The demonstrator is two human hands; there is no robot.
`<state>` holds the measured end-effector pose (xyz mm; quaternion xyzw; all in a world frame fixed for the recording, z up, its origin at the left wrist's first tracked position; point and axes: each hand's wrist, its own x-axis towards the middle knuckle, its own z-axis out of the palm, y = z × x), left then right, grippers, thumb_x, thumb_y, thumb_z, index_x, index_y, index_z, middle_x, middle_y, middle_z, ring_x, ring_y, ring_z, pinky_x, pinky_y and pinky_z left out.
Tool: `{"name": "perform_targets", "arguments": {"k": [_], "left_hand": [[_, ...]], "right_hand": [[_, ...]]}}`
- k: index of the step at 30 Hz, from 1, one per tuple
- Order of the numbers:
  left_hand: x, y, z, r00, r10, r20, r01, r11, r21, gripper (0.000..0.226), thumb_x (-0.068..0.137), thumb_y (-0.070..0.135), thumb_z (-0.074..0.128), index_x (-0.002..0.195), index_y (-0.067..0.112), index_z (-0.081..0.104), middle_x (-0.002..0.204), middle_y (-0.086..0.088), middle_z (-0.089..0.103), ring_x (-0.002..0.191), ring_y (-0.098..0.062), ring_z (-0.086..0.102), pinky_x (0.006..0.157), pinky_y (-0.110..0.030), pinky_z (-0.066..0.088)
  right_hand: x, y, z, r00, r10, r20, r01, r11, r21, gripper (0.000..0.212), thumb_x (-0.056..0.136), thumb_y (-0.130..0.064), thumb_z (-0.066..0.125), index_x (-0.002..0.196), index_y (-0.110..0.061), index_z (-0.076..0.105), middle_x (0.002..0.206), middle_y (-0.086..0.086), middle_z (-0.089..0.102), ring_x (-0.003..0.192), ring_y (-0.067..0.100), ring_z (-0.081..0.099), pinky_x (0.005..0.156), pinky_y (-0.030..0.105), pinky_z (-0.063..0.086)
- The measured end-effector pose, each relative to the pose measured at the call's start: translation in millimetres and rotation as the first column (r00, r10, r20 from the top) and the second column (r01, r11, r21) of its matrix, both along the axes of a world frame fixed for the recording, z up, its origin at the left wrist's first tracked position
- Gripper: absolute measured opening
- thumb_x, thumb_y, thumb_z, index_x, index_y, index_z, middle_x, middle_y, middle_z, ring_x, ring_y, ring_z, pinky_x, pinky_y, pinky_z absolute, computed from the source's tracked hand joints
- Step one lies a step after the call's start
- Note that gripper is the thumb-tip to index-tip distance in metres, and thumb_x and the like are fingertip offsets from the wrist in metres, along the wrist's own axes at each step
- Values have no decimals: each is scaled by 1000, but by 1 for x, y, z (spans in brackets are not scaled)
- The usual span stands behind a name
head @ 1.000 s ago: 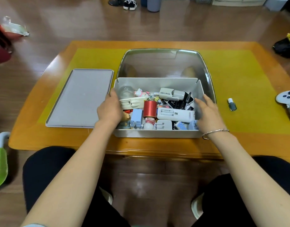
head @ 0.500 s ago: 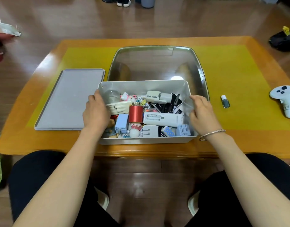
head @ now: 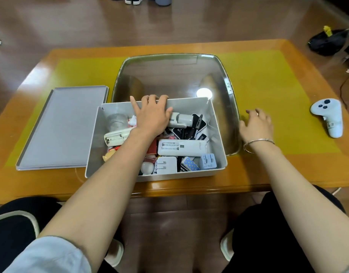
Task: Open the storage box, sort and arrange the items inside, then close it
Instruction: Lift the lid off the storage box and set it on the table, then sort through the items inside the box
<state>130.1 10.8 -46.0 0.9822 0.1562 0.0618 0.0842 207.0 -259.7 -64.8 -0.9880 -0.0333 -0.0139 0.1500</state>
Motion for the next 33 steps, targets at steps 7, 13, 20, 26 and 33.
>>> {"name": "perform_targets", "arguments": {"k": [7, 13, 20, 26, 33], "left_hand": [[-5, -1, -6, 997, -18, 69, 17, 1000, 16, 40, 96, 51, 39, 122, 21, 48, 122, -9, 50, 125, -32, 36, 110, -63, -3], [-11, -5, -12, 993, -49, 104, 44, 998, 47, 39, 95, 52, 40, 120, 22, 49, 120, -7, 51, 124, -30, 37, 110, -63, -2], [-9, -2, -12, 992, -45, 120, 41, 998, 38, 35, 96, 46, 42, 123, 24, 49, 122, -6, 52, 124, -29, 37, 110, -62, -4], [-6, -4, -6, 994, 13, 105, -15, 1000, 12, 36, 82, -5, 46, 110, 17, 49, 111, -10, 52, 118, -32, 38, 110, -62, -7], [-2, -2, -3, 993, 57, 108, -58, 998, 5, 39, 75, -13, 43, 91, 22, 36, 102, -10, 50, 114, -34, 39, 111, -64, -7]], "right_hand": [[20, -10, -20, 985, -50, -165, 39, 997, -66, 51, 93, -23, 49, 140, -9, 35, 151, 20, 23, 137, 38, 23, 112, 45, 24], [20, -10, -27, 1000, 21, -23, -22, 999, -35, 38, 82, 2, 48, 116, -9, 61, 122, 21, 54, 113, 40, 47, 92, 42, 43], [13, -7, -25, 1000, -4, 0, 4, 983, 183, 35, 82, 3, 53, 116, -5, 52, 107, 22, 64, 99, 40, 57, 78, 38, 44], [15, 1, -11, 1000, 13, 9, -15, 984, 175, 34, 87, -9, 60, 120, -3, 57, 117, 22, 61, 110, 37, 55, 92, 39, 42], [-9, 29, 38, 987, -1, 161, -67, 909, 411, 24, 87, -17, 59, 109, -5, 61, 89, 10, 67, 85, 29, 61, 75, 31, 42]]}}
